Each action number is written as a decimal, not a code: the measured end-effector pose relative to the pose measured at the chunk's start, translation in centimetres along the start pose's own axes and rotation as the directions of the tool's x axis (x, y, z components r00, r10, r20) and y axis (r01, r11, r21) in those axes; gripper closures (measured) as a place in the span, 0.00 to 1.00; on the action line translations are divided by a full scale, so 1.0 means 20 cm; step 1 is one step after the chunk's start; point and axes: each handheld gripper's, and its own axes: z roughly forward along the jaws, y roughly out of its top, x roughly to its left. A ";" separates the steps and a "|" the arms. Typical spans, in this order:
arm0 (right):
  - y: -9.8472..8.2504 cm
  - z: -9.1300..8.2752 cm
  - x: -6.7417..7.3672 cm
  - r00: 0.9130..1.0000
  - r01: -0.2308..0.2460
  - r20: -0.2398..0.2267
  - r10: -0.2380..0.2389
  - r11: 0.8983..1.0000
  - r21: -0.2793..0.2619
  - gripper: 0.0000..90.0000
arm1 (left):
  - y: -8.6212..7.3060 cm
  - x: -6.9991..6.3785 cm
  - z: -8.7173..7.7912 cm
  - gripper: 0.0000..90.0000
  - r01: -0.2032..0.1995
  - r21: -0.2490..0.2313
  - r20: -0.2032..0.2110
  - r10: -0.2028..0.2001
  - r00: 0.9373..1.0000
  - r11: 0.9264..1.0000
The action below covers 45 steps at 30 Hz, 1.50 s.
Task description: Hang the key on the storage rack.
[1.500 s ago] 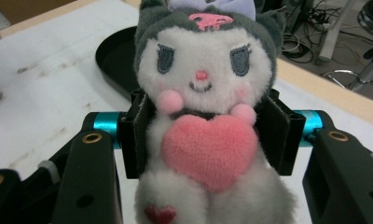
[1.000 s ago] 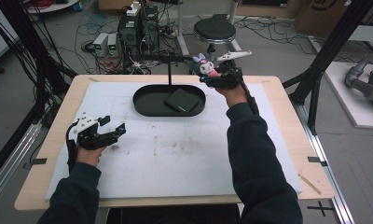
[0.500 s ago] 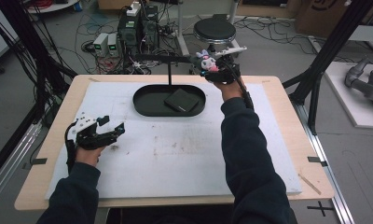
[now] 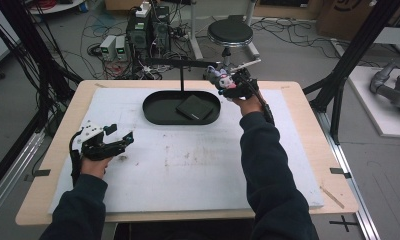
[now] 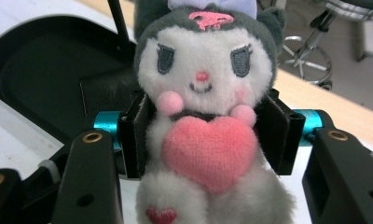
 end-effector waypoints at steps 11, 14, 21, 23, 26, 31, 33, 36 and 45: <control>0.00 0.21 0.12 0.998 -0.038 0.049 0.039 0.999 -0.024 0.43 | 0.00 0.01 -0.01 0.28 0.004 -0.002 -0.002 -0.005 1.000 1.000; -0.01 0.24 0.13 0.998 -0.047 0.029 0.048 0.999 -0.017 0.39 | 0.00 0.01 -0.01 0.28 0.003 0.000 -0.002 -0.003 1.000 1.000; -0.01 0.20 0.12 0.998 -0.059 0.007 0.060 0.993 -0.101 0.30 | 0.00 0.00 -0.01 0.28 -0.003 0.005 0.001 0.003 1.000 1.000; 0.00 0.16 0.11 0.999 -0.036 -0.010 0.035 0.994 -0.106 0.28 | 0.00 0.00 -0.01 0.28 -0.001 0.005 0.003 0.001 1.000 1.000; -0.01 0.08 0.09 0.999 -0.017 -0.042 0.012 0.992 -0.125 0.24 | 0.00 0.00 -0.01 0.28 -0.001 0.004 0.002 0.001 1.000 1.000; -0.05 -0.09 0.04 0.999 0.045 -0.021 -0.049 0.985 -0.169 0.23 | 0.00 0.01 -0.01 0.28 0.003 0.002 0.004 -0.003 1.000 1.000; -0.12 -0.17 0.03 0.996 0.086 0.011 -0.086 0.973 -0.215 0.24 | 0.00 0.00 -0.01 0.28 0.007 -0.001 0.004 -0.007 1.000 1.000; -0.22 -0.26 -0.03 0.998 0.049 -0.018 -0.053 0.981 -0.190 0.24 | 0.00 0.00 -0.01 0.28 0.009 -0.001 0.002 -0.009 1.000 1.000; -0.57 -0.42 -0.06 0.995 0.090 -0.034 -0.095 0.985 -0.145 0.24 | 0.00 0.01 -0.01 0.28 0.029 -0.022 -0.012 -0.029 1.000 0.999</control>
